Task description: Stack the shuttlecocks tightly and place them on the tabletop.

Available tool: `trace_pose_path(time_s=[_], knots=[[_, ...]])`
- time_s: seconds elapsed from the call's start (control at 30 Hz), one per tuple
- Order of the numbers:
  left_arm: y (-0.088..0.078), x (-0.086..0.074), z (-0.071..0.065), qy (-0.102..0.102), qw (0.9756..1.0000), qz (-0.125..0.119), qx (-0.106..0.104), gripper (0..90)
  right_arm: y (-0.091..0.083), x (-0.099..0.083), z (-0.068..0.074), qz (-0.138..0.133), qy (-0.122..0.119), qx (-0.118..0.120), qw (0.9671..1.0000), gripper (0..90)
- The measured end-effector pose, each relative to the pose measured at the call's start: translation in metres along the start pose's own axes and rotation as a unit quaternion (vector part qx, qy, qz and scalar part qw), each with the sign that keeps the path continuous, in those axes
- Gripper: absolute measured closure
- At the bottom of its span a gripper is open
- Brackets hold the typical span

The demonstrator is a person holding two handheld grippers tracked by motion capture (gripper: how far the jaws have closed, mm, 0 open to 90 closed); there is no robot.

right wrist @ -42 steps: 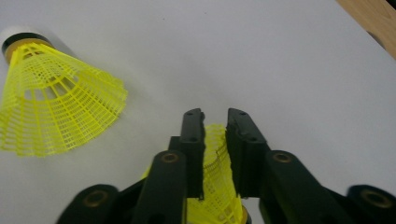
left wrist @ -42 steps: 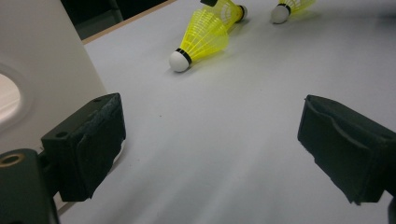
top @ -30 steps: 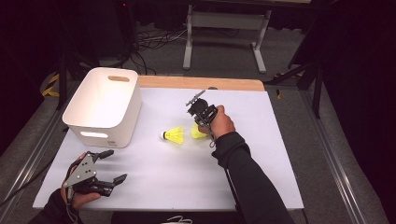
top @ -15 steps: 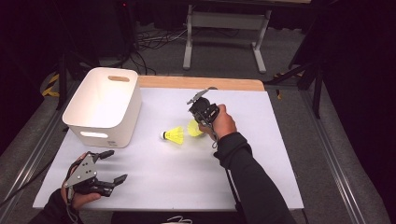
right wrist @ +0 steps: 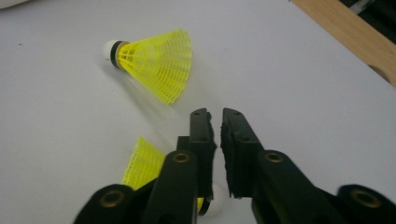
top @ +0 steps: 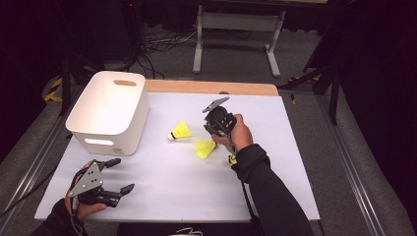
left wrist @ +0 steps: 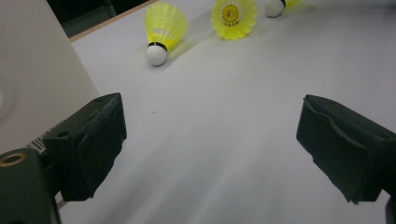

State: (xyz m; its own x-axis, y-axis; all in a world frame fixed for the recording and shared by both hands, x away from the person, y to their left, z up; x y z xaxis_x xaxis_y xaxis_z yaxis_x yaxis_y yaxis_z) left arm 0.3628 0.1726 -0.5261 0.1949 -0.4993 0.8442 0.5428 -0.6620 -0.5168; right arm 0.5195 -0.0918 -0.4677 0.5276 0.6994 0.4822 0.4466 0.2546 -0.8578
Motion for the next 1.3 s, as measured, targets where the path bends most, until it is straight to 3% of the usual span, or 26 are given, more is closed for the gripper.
trace_pose_path(time_s=[0.13,0.33,0.43,0.5,0.6,0.7,0.8,0.97,1.1,1.17,1.23,1.3], knots=[[0.002,-0.002,0.0,0.0,1.0,0.006,-0.003,9.3,-0.007,-0.002,0.024,-0.009,-0.033,0.031,0.9989,59.7],[0.003,-0.001,-0.001,0.002,1.0,0.009,-0.003,9.2,0.004,0.013,0.034,-0.001,-0.085,0.024,0.9961,56.6],[0.008,0.001,0.001,-0.002,0.9999,0.016,0.005,9.5,0.005,0.022,0.028,0.001,-0.082,0.008,0.9966,55.7],[0.016,0.008,0.002,-0.001,0.9997,0.023,0.006,9.8,-0.001,0.023,0.027,-0.017,-0.076,0.019,0.9968,55.7],[0.028,0.018,-0.003,0.005,0.9996,0.027,-0.01,10.3,-0.012,0.021,0.023,-0.038,-0.068,0.023,0.9967,54.6],[0.04,0.023,-0.003,0.012,0.9991,0.04,-0.013,10.8,-0.021,0.013,0.025,-0.038,-0.061,0.028,0.997,53.2],[0.048,0.029,-0.002,0.005,0.9989,0.046,-0.012,11.0,-0.03,0.0,0.03,-0.036,-0.083,0.019,0.9958,51.9],[0.082,0.062,0.003,-0.007,0.9983,0.058,-0.007,11.9,-0.047,-0.026,0.03,-0.064,-0.071,0.016,0.9953,50.3],[0.112,0.092,0.018,-0.038,0.9972,0.064,0.004,11.2,-0.061,-0.051,0.028,-0.097,-0.052,0.018,0.9937,48.6],[0.127,0.106,0.029,-0.046,0.9966,0.064,0.024,11.2,-0.067,-0.063,0.027,-0.11,-0.045,0.019,0.9927,47.7],[0.142,0.115,0.041,-0.05,0.9943,0.079,0.052,10.9,-0.073,-0.073,0.025,-0.122,-0.038,0.019,0.9917,47.0],[0.155,0.121,0.052,-0.071,0.9927,0.084,0.05,11.2,-0.079,-0.083,0.024,-0.137,-0.03,0.022,0.9899,46.2]])
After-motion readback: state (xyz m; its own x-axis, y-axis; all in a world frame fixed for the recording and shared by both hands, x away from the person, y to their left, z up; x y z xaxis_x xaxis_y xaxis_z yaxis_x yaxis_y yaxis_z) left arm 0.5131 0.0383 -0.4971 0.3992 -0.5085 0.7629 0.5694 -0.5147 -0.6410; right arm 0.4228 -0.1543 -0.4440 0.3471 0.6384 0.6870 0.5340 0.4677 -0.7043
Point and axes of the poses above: each handheld gripper's, and its own axes: y roughly forward along the jaws, x roughly out of its top, z roughly to its left, the point moved 10 cm from there along y, roughly forward along the jaws, and after that the axes turned 9 degrees about z, right-handed, at the moved point
